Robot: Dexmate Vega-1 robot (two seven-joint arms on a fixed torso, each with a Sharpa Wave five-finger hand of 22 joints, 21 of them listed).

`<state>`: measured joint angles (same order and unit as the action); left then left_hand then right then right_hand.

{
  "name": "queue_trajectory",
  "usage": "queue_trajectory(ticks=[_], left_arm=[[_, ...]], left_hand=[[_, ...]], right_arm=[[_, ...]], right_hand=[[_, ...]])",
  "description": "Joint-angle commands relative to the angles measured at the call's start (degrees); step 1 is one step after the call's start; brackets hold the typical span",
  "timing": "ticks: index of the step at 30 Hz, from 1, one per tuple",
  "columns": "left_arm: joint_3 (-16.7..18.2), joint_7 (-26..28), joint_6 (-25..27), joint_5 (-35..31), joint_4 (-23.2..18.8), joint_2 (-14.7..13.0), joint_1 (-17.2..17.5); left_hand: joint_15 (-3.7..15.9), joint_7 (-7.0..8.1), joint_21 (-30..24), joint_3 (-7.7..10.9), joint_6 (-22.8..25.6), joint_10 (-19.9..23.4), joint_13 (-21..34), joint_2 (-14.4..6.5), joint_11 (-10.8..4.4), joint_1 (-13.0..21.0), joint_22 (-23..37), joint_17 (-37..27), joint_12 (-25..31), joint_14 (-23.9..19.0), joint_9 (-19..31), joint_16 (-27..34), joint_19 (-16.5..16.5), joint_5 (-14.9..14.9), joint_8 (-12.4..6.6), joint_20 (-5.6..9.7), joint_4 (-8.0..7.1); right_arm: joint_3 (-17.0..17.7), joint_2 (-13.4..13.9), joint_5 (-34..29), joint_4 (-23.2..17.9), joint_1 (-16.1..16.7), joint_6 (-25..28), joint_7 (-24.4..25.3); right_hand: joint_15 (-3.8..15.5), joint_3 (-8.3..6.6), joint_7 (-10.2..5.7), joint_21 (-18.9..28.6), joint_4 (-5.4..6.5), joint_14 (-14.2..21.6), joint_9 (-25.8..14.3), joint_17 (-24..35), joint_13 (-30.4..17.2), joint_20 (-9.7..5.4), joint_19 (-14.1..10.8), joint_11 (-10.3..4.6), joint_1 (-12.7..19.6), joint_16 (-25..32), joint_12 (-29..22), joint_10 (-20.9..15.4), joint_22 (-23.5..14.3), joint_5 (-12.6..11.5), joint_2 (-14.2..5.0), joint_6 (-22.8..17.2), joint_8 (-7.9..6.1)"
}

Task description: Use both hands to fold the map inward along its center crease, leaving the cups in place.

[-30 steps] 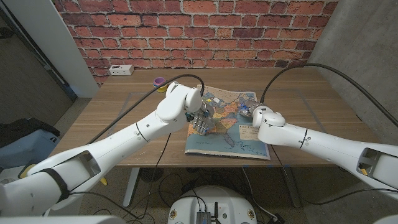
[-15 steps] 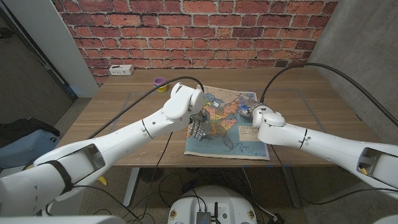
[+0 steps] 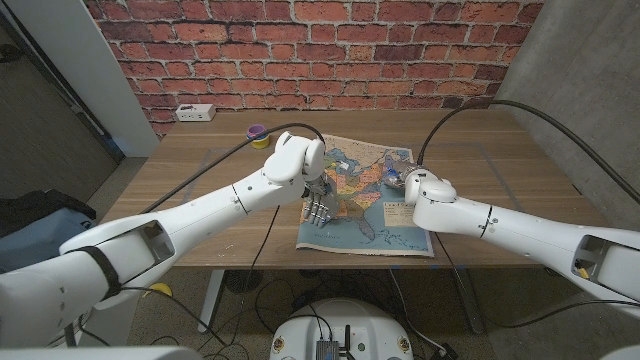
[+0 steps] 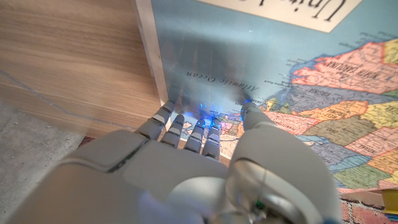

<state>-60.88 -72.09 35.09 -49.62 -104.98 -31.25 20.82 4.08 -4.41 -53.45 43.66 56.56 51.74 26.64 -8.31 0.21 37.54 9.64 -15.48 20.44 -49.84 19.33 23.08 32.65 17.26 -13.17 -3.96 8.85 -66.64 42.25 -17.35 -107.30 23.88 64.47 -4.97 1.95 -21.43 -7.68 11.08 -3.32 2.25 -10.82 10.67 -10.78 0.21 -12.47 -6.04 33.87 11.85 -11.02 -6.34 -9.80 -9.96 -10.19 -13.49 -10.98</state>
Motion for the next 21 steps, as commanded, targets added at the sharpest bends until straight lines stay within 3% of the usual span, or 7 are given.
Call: queue_trajectory(ticks=[1, 6, 13, 21], left_arm=[[4.24, 13.49, -2.92, 9.65, -6.16, -5.5, 3.75], [12.53, 28.17, -8.49, 18.04, -11.6, -9.96, 10.78], [18.44, 41.84, -13.28, 23.67, -15.01, -13.41, 16.93], [23.05, 56.01, -17.79, 26.88, -16.17, -15.01, 23.25]], left_hand=[[-0.27, 0.0, 1.71, -1.32, -0.14, -0.19, -3.21, -1.25, 0.28, 0.14, 0.21, 2.12, -0.21, 0.4, -6.78, 0.53, -3.98, -0.62, 0.55, -0.6, -0.06], [-0.86, 0.71, 4.33, -3.29, -4.37, -4.13, -2.7, -0.78, 0.73, -1.89, 0.45, 2.08, -2.1, 5.69, -7.09, -1.46, -10.11, -1.75, 2.19, -2.02, -1.07], [-1.27, 0.32, 5.1, -3.97, -5.11, -4.52, -2.95, -0.31, 1.09, -3.31, 0.46, 2.35, -2.61, 6.48, -7.19, -2.08, -11.62, -2.14, 2.19, -2.85, -1.75], [-1.81, -0.46, 5.42, -4.68, -5.65, -5.16, -3.09, 0.19, 1.58, -4.83, 0.48, 2.61, -3.14, 7.35, -7.31, -2.75, -11.82, -2.43, 2.16, -3.47, -2.32]], right_arm=[[-0.43, -0.28, -0.2, 0.52, -0.67, -0.3, -0.28], [-0.37, -0.17, -0.25, 0.43, -0.61, -0.35, -0.25], [-0.07, 0.01, -0.1, 0.26, -0.25, -0.46, -0.14], [0.8, 0.26, 0.11, -0.53, 0.52, -0.79, 0.47]], right_hand=[[4.47, -0.19, -0.03, 0.32, -0.27, 0.02, -0.07, 0.0, -0.1, -0.13, -0.09, -0.24, 0.24, -0.16, 0.03, 0.17, -0.25, -0.13, -0.07, 0.32, 0.11], [4.45, -0.19, -0.01, 0.32, -0.3, 0.0, -0.07, 0.0, -0.1, -0.12, -0.08, -0.3, 0.25, -0.17, 0.04, 0.19, -0.25, -0.13, -0.07, 0.32, 0.1], [4.48, -0.19, -0.03, 0.33, -0.34, 0.02, -0.07, 0.0, -0.1, -0.13, -0.13, -0.15, 0.25, -0.17, 0.03, 0.19, -0.25, -0.13, -0.06, 0.27, 0.07], [4.45, -0.19, -0.01, 0.32, -0.36, 0.01, -0.07, 0.0, -0.1, -0.09, -0.1, -0.04, 0.22, -0.17, 0.02, 0.17, -0.25, -0.14, -0.07, 0.34, 0.08]])
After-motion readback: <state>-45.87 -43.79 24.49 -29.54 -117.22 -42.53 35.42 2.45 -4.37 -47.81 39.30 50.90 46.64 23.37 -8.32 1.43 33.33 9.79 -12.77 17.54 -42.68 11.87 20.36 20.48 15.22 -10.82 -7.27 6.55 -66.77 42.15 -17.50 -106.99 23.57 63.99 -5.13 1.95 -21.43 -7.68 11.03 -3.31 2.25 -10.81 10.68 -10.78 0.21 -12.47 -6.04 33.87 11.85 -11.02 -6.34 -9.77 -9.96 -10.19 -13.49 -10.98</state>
